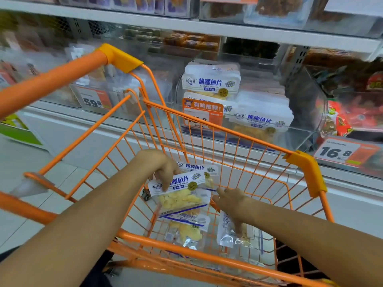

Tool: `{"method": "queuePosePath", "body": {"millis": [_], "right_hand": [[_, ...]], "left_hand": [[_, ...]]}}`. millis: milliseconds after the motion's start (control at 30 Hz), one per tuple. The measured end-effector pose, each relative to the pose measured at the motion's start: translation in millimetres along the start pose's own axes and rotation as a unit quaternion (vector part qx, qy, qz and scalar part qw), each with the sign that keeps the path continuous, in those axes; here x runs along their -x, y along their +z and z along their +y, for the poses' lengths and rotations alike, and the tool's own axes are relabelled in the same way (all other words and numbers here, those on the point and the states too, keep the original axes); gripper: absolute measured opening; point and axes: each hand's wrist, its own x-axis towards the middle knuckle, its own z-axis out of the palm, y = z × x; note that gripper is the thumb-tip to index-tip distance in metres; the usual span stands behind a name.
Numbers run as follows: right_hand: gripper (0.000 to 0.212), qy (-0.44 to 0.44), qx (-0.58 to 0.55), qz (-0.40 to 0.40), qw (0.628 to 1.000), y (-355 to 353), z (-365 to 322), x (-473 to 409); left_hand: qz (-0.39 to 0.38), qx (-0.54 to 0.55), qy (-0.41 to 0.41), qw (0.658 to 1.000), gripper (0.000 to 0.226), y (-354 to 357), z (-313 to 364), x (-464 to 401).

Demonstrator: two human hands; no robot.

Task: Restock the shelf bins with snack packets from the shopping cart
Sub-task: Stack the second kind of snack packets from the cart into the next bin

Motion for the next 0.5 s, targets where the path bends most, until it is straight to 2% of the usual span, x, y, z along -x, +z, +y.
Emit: {"method": "queuePosePath", "body": {"millis": [67,133,233,300,333,400,500], "right_hand": [[0.093,-0.023,0.026,0.018,0.999,-5,8,2],[0.087,-0.034,0.021,-0.004,0.999,-13,16,8],[0.056,-0.043,-0.087,-0.034,0.995,-30,31,19],[0.041,-0.069,-0.173,0.014,0.982,-43,41,31],[0.036,-0.089,-0.229,0.043,0.968,-47,45,38],[0.024,-0.126,-0.361,0.109,0.918,-53,54,54],[0.016,-0.127,-0.529,0.25,0.801,-55,67,68]], "left_hand": [[-0.01,0.023,0.005,1.0,0.053,-3,-2,2],[-0.004,0.046,0.008,0.999,0.047,-6,-3,7],[0.001,0.107,0.011,0.994,0.046,-9,-6,13],[0.019,0.152,0.016,0.988,0.043,-13,-8,19],[0.026,0.176,0.021,0.984,0.043,-15,-9,20],[0.033,0.221,0.038,0.974,0.042,-18,-10,25],[0.026,0.274,0.078,0.958,0.038,-22,-10,30]]}}
